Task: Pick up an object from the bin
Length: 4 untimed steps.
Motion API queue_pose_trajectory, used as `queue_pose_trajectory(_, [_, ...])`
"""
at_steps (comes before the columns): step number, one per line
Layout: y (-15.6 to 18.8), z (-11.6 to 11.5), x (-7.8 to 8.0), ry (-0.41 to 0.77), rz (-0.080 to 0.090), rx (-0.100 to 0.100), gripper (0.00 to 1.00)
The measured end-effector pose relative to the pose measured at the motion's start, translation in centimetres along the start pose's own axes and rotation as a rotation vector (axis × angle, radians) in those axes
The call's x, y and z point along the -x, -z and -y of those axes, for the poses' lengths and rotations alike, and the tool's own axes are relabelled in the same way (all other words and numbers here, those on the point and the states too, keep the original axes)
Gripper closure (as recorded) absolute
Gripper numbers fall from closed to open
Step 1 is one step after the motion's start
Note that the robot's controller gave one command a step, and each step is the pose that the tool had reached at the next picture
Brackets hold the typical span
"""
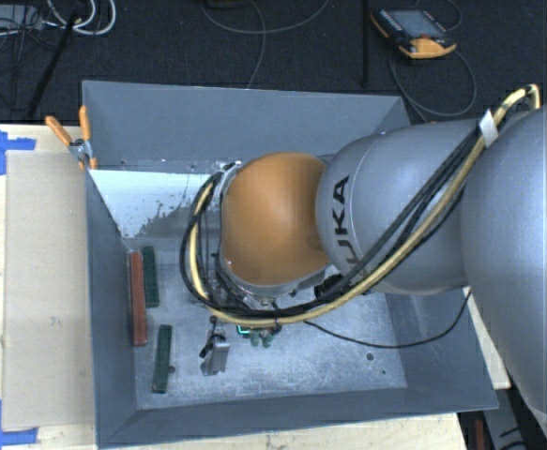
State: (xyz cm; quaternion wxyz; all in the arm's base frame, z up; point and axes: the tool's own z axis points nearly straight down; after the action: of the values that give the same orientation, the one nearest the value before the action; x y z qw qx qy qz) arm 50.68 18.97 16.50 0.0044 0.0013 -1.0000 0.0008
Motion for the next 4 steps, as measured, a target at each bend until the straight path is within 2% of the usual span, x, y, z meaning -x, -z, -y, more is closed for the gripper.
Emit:
queue_pose_trajectory(1, [-2.0,7.2,2.3,-0.175,0.005,-0.001,0.0])
queue_pose_trajectory(2, [-9.7,10.0,6.0,-0.187,0.015,0.004,0.0])
queue_pose_trajectory(3, [-9.1,9.9,6.2,-0.188,0.02,0.006,1.0])
queue_pose_trajectory(4, [-9.4,9.9,5.9,-0.188,0.01,0.004,0.0])
